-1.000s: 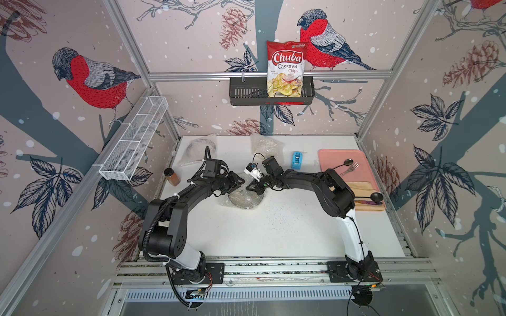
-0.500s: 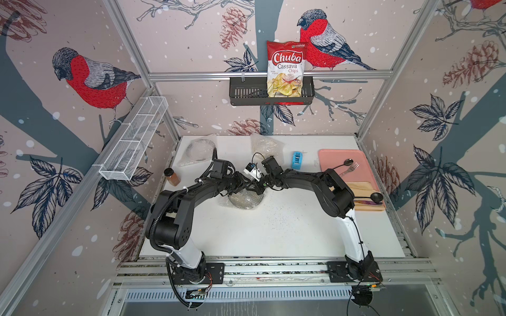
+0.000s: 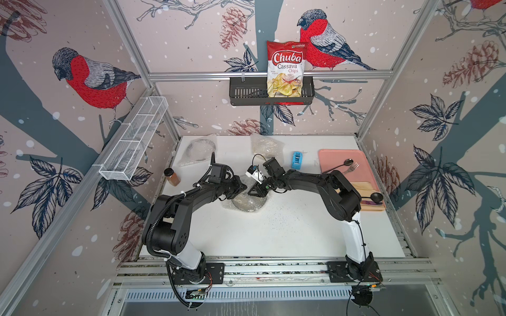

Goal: Wrap dinner plates in bubble wrap
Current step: Wrap the plate in the bubble wrap.

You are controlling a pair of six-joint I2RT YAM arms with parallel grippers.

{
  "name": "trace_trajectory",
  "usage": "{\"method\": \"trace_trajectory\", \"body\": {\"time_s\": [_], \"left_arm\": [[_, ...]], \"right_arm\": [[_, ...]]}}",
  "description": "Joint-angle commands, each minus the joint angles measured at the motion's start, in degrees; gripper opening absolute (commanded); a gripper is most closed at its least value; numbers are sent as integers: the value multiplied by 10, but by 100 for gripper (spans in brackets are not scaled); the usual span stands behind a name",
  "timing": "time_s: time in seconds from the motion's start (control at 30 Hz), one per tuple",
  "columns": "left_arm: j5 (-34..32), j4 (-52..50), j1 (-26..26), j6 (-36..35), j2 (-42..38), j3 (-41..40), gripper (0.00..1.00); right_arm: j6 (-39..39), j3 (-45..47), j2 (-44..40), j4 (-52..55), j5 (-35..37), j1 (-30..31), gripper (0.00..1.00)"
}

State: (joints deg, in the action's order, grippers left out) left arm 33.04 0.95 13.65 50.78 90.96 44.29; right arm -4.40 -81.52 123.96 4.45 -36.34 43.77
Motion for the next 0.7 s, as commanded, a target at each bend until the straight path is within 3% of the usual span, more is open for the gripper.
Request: {"method": "trace_trajectory", "body": {"time_s": [0.0,0.3,0.47,0.67], "left_arm": [[3,15,-3,2,-10,-18,0],[22,24,-6,-2,-17,-51,0],[36,18,-3,-5,-20,-52,0],[43,19,9,-1,-17,-55,0]], "right_arm": [[9,4,-16,44,-20,-4,37],[44,18,-88,25,-117,-28,41],[156,13,-95,-48,-82,-48,36],[245,-70,-22,-51,-1,-38,31]]}}
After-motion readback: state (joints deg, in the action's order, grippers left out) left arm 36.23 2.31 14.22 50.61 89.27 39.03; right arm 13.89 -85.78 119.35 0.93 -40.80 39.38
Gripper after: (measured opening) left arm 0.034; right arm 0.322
